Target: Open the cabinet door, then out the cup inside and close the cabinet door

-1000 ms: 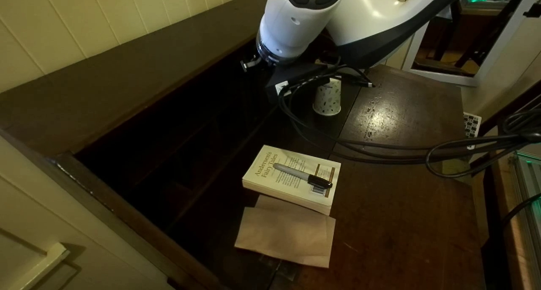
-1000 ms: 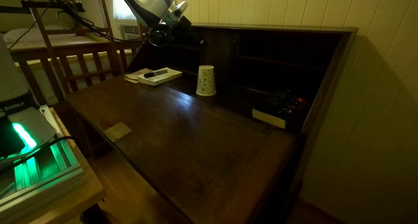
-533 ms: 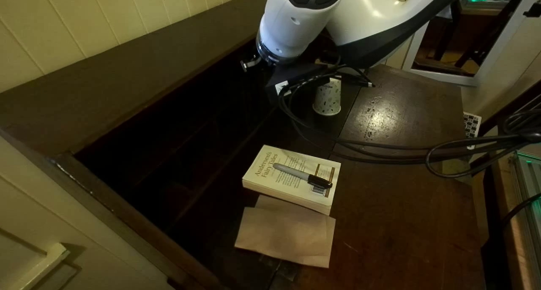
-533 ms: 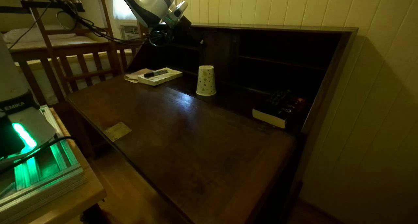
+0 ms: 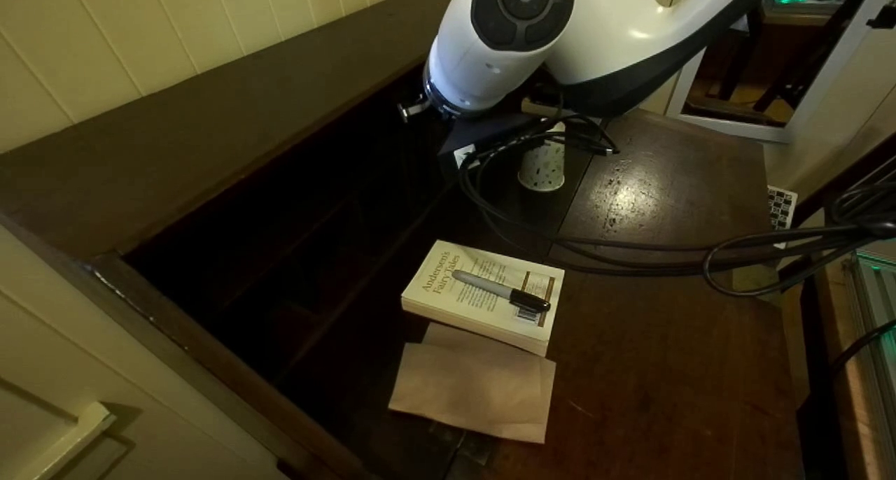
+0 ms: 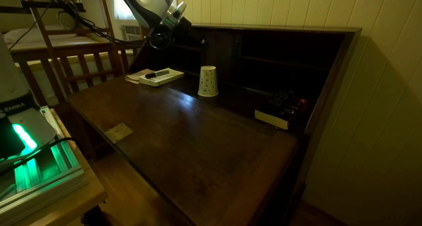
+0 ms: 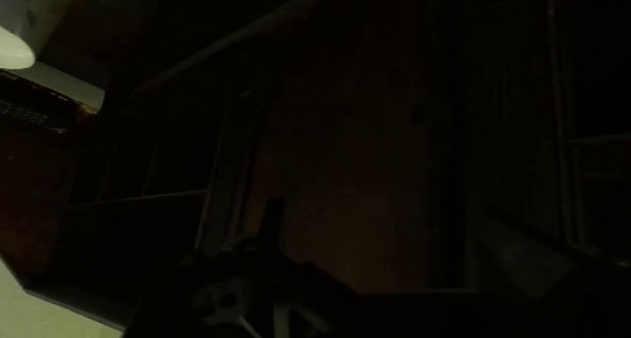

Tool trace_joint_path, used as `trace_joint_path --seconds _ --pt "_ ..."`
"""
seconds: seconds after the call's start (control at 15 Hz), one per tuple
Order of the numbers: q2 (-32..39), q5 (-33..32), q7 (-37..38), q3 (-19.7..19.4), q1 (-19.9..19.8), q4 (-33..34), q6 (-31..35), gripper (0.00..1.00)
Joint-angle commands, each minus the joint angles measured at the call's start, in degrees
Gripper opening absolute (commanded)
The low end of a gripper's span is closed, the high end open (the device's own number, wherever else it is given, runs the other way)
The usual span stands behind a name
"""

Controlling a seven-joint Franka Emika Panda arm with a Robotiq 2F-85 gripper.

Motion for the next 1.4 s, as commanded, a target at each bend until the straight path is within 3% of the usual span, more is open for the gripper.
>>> trace_joint_path --seconds 0.0,1.13,1.2,1.33 --pt "0.78 -4.76 6.45 -0.46 0.81 1.2 -0.49 1.0" --pt "3.12 -16.46 24.15 -0.12 0.12 1.61 0.16 1.0" --pt "2.93 -16.06 22.89 2.5 -2.02 1.27 -2.12 1.0" --pt "2.62 -16.0 22.48 3.11 -2.4 1.02 -3.49 1.0"
